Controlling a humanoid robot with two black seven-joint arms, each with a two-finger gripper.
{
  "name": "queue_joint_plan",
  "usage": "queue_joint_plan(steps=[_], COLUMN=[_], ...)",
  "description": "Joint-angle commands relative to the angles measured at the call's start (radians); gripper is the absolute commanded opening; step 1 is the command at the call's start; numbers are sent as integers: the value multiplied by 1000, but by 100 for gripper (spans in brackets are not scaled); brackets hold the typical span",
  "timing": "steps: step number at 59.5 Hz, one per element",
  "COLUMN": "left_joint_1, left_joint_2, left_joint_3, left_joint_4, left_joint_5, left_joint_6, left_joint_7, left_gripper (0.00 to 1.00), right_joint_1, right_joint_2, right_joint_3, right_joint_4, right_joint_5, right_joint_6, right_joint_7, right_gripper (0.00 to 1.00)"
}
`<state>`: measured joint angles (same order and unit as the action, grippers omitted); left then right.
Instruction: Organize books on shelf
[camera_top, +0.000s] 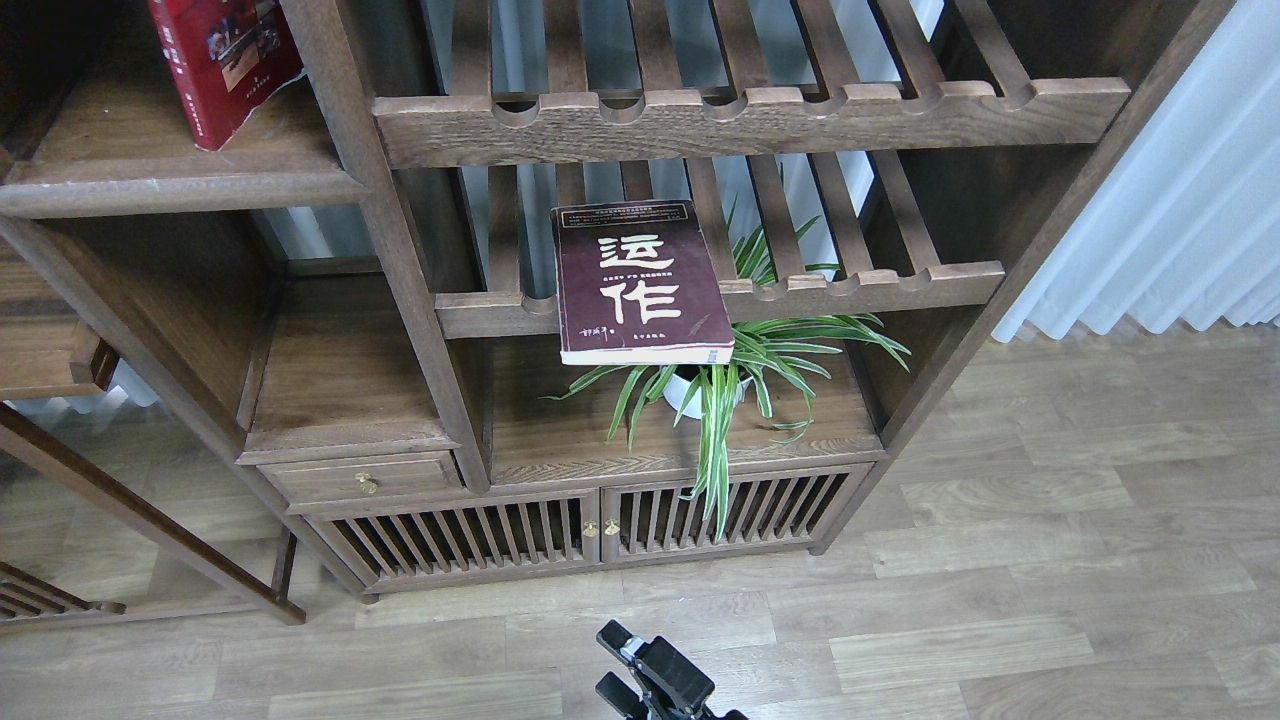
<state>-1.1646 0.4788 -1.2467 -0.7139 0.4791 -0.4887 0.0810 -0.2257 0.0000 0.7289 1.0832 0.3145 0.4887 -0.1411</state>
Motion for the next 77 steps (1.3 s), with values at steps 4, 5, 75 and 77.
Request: queue_joint_plan(steps=[4,5,75,77], left_joint_1=[-1,-3,-41,-40], left_joint_2=[-31,-29,78,78], left_joint_3=[24,32,250,248], left_joint_4=[4,4,39,37], left_joint_5=[-13,-11,288,285], left_joint_6=[0,0,0,0], left_joint_7=[2,3,-222,-219], left_gripper=[1,1,7,11], right_joint_1=[0,0,3,3], right_joint_2=[0,0,0,0], right_joint_3=[1,1,3,3], right_joint_4=[1,1,14,14], right_joint_5=[1,0,1,1], right_joint_6=[0,0,0,0], right_joint_7=[0,0,3,3], right_gripper=[95,95,95,95])
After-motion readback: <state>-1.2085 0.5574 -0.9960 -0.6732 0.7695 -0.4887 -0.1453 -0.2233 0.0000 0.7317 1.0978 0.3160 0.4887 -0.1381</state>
